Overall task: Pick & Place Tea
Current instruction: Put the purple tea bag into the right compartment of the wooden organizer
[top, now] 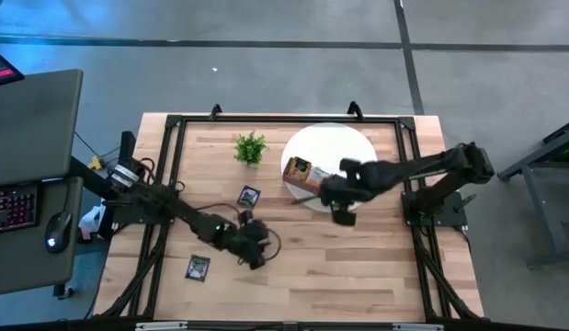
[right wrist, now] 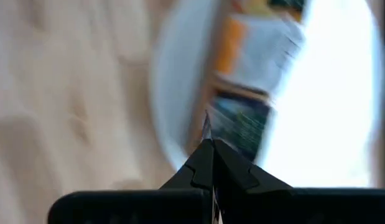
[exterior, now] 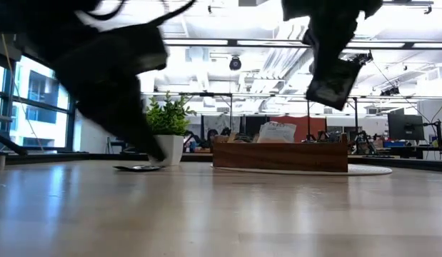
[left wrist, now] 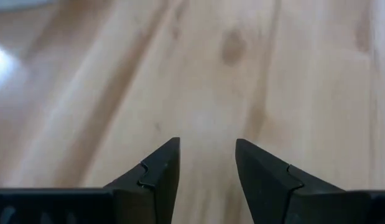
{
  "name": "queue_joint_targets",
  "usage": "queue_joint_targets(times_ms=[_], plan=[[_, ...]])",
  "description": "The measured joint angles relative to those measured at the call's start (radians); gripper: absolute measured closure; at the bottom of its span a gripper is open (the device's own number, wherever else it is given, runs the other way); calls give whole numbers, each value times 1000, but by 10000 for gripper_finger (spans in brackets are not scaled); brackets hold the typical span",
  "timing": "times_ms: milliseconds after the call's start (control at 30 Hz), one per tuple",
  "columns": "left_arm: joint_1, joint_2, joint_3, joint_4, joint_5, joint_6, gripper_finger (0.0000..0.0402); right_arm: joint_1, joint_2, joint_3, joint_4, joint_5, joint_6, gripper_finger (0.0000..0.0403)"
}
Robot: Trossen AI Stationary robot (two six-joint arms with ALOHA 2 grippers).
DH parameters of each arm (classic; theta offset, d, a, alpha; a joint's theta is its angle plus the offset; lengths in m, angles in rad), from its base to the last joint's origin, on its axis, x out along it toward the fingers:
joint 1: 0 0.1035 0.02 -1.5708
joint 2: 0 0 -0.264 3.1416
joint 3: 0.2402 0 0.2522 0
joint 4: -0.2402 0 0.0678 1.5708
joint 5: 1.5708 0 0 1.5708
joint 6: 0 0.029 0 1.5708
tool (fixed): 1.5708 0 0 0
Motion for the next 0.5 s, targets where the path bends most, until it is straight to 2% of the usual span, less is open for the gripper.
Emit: queue_joint_targets(times_ms=[100,233,433,500], plan=[[47,-1,75,-92,19,38,247,-61,3,0,-20,10,-81,402],[85,-1,187,-246,-8,88,247,-142,43,0,8,-91,-157,402],[83,-59,346,-582,-55,150,247,-206,108,0,8,-116,-204,403],[82,-98,365,-710,-103,149,247,-217,123,0,7,-123,-217,403]])
